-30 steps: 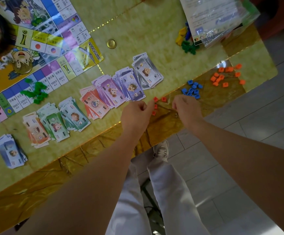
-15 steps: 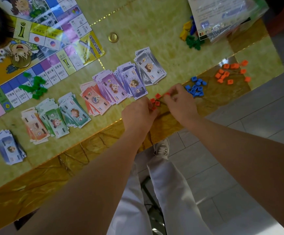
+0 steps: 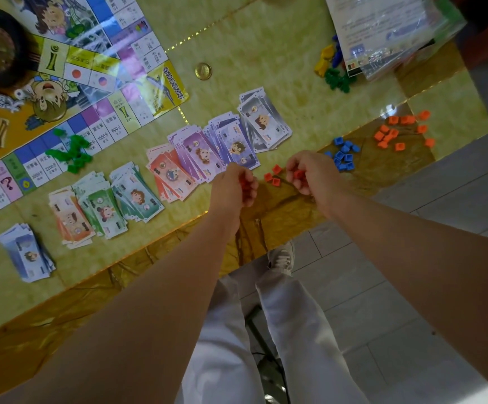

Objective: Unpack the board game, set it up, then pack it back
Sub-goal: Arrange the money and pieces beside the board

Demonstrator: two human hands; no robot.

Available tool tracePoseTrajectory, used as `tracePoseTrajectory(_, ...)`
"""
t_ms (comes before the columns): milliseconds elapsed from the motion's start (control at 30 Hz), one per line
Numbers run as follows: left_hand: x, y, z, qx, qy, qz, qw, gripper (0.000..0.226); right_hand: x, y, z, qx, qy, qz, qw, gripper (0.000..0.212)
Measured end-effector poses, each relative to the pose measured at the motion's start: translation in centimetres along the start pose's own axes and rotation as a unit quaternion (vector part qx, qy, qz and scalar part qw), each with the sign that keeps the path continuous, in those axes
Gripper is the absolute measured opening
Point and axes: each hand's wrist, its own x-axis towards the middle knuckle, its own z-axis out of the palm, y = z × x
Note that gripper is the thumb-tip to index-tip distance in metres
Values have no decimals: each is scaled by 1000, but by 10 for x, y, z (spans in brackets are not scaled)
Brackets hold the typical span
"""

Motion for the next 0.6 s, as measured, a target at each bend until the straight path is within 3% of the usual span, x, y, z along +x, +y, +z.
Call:
tracePoseTrajectory(133,6,-4,8,90,65,55,992,30,6,8,-1,-217,110,-88,966,35)
tracePoseTrajectory(233,9,-9,10,222,110,113,962,30,8,12,0,-304,106,-163,933,23)
tracePoseTrajectory(300,8,-9,9,308,110,137,935,29,6,9,1,-349,68,-200,913,6)
tracePoseTrajectory(433,7,-9,6,444,86,206,868,17,9,11,0,-437,58,-241,864,23)
tracePoseTrajectory(600,8,-12,10,576,54,269,770,22,15,14,-2,-471,68,-266,838,11)
